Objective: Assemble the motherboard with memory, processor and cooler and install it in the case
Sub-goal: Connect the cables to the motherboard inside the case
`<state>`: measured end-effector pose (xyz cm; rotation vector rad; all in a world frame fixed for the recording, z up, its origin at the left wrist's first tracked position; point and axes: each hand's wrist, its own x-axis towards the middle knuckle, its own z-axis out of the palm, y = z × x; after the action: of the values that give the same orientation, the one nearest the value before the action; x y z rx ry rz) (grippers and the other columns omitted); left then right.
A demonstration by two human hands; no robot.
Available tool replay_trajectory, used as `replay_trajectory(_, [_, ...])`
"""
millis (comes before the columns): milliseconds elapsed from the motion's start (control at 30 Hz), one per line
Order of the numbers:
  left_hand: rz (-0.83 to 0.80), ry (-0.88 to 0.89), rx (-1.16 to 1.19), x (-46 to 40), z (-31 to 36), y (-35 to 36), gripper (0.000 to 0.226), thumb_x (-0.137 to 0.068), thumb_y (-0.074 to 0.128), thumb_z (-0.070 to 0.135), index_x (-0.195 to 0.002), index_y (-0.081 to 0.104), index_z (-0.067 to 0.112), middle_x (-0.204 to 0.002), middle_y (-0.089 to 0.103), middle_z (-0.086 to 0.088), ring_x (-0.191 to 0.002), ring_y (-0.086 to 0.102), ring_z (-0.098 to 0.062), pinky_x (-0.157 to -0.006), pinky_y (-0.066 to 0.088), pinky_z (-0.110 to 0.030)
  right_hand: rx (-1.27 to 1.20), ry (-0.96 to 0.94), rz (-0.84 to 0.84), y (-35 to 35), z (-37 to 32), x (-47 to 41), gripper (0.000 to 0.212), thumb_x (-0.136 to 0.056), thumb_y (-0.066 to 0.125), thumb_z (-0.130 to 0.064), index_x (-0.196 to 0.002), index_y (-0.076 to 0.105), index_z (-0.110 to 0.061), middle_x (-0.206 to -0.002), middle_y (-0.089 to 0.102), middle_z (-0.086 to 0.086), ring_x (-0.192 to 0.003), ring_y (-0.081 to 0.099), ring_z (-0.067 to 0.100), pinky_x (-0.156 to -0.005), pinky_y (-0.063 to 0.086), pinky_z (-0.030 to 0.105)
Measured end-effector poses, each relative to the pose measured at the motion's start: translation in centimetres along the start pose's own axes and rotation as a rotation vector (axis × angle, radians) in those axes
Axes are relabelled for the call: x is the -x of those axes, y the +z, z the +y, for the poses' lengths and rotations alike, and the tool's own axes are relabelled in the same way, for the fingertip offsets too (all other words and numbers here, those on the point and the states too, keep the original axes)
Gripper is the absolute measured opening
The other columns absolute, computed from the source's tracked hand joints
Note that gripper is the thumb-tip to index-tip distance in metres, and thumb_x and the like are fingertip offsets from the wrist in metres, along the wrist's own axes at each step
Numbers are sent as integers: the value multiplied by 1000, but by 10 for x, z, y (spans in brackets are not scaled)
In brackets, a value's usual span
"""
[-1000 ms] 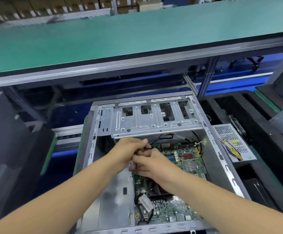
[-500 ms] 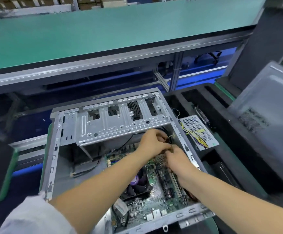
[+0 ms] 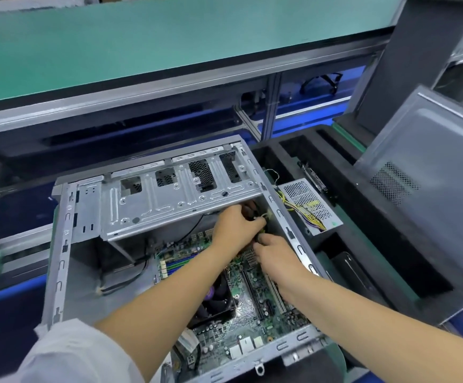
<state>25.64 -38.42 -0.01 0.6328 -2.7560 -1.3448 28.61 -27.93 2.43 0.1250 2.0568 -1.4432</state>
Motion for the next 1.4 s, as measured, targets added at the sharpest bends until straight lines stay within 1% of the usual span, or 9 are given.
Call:
replay_trajectory(100, [1, 31, -23, 2, -1, -1, 25, -73, 70, 30, -60, 53, 17, -56, 56, 2, -59, 54, -20, -52, 38, -27, -11, -60, 20, 0, -1, 3, 25, -101, 36, -7, -116, 54, -18, -87, 56, 8, -72, 47, 13, -61, 39, 20])
replay_trajectory(167, [41, 56, 32, 5, -4, 2, 23, -75, 68, 25, -62, 54, 13, -56, 53, 1, -57, 49, -19, -53, 36, -28, -11, -66, 30, 1, 0, 1, 29, -101, 36, -8, -126, 52, -7, -83, 57, 8, -71, 42, 10, -64, 44, 24])
replay_trajectory(333, [120, 81, 169, 7, -2, 8, 23, -82, 61, 9, -61, 53, 11, -56, 49, 0, -52, 38, -8, -52, 30, -26, -37, -53, 47, 6, 1, -9, 32, -101, 33, -6, -128, 51, -3, -70, 39, -2, -58, 32, 7, -50, 22, 17])
replay_trajectory(567, [-2, 214, -23, 5, 0, 3, 8, -78, 69, 14, -84, 67, 17, -72, 64, 1, -71, 60, -16, -67, 51, -29, -175, 132, 92, 1, 7, -8, 36, -101, 33, -8, -137, 39, -12, -71, 40, 1, -55, 28, 9, -27, 19, 10])
replay_trajectory(800, [117, 273, -240, 6, 7, 12, 3, -82, 61, 19, -79, 63, 18, -75, 65, 0, -72, 60, -23, -59, 51, -36, -227, 201, 102, 1, 7, -11, 27, -101, 30, -7, -121, 44, -18, -70, 42, -5, -52, 25, 10, -27, 16, 13])
replay_trajectory(933, [129, 274, -36, 6, -3, 16, 6, -88, 63, 17, -84, 67, 15, -79, 69, 0, -76, 61, -19, -89, 48, -44, -155, 252, 18, 3, 5, -8, 22, -94, 30, -2, -87, 46, -16, -67, 41, 3, -46, 25, 10, -29, 14, 13])
replay_trajectory(1000, [135, 286, 23, 6, -5, 17, 8, -90, 63, 16, -87, 69, 13, -84, 71, 0, -81, 62, -19, -96, 42, -42, -163, 221, 21, 3, 4, -8, 16, -97, 32, -5, -94, 42, -17, -66, 40, 2, -45, 24, 9, -28, 15, 13])
replay_trajectory(1100, [90, 299, 67, 5, -6, 18, 13, -94, 58, 14, -93, 67, 5, -93, 69, -6, -92, 61, -22, -76, 36, -20, -226, 186, 67, 1, 3, -7, 15, -101, 29, -10, -99, 41, -18, -68, 35, 2, -50, 23, 9, -27, 15, 14])
replay_trajectory(1400, [114, 3, 232, 9, -8, 26, 22, -98, 51, 26, -83, 53, 10, -85, 61, -9, -79, 56, -21, -60, 40, -22, -307, 170, 176, 5, 3, -11, 32, -104, 27, -14, -80, 47, -20, -73, 41, -4, -62, 35, 7, -53, 25, 21])
